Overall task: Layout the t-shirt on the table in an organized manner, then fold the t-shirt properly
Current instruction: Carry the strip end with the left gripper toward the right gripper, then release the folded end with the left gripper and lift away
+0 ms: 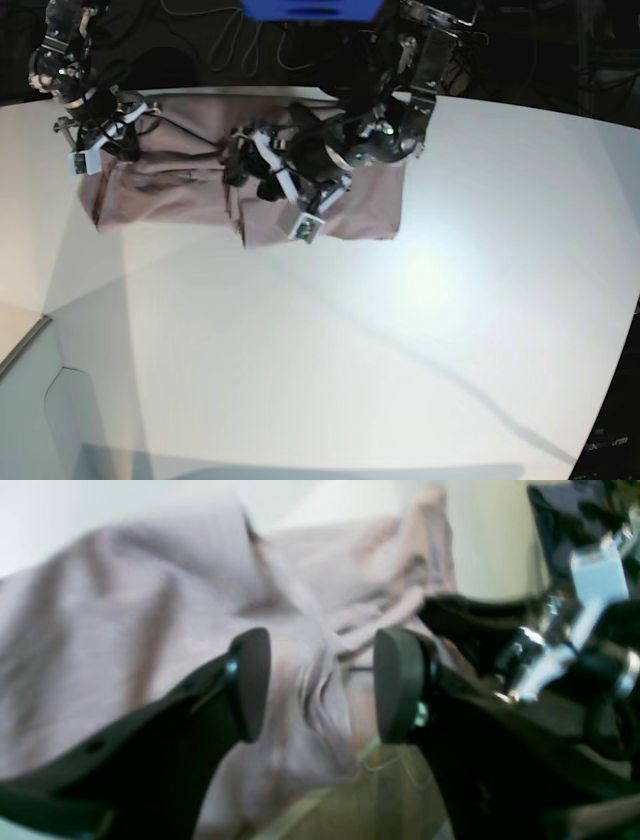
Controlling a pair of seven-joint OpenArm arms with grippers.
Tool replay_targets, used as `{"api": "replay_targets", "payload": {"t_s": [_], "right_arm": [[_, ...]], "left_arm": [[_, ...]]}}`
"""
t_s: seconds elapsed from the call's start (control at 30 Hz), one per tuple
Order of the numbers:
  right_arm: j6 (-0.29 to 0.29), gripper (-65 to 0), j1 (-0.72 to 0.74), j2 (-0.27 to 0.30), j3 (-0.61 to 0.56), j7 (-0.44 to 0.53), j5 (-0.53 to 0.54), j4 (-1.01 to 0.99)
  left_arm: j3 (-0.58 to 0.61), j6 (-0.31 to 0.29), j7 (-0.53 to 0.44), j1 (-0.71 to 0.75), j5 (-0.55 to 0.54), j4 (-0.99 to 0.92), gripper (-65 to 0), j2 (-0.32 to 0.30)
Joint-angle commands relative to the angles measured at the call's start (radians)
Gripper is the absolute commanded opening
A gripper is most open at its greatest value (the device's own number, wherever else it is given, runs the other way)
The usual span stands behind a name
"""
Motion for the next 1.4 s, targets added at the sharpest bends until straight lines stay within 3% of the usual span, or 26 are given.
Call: {"api": "replay_targets", "payload": {"t_s": [0.0,0.17,0.37,0.47,0.73,0.9,1.13,1.37], "right_arm": [[0.016,-65.0,-0.003,0.006,0.003,-0.012,-0.008,0.008],[0.016,-65.0,-0.003,0.006,0.003,-0.012,-0.008,0.008],[0.016,-65.0,-0.005,0.006,0.003,-0.012,-0.008,0.012],[0.016,-65.0,-0.008,0.006,0.007,-0.012,-0.008,0.017],[0.016,-65.0,-0.003,0.008,0.009,-0.012,-0.008,0.017],[0.016,-64.7,-0.001,0.011,0.010,-0.012,-0.008,0.029],[0.016,-44.9,0.003,0.006,0.046,-0.064,-0.001,0.130],[0.016,-37.0,0.088,-0.028,0.190,-0.160,-0.008,0.153]], "left_arm": [[0.008,-0.015,-0.024,-0.006,-0.019,0.040,-32.5,0.008],[-0.011,-0.006,-0.026,-0.002,-0.019,0.086,-32.6,-0.036],[-0.174,-0.013,-0.024,0.019,-0.020,0.092,-32.6,-0.053],[-0.269,-0.015,-0.024,0.048,-0.028,0.140,-32.6,-0.092],[-0.476,-0.016,-0.024,0.071,-0.246,0.122,-32.6,-0.251],[-0.601,-0.016,-0.024,0.070,-0.266,0.037,-32.6,-0.290],[-0.662,-0.016,-0.024,0.073,-0.266,0.014,-32.5,-0.296],[-0.654,-0.016,-0.024,0.073,-0.261,0.014,-32.5,-0.291]]}}
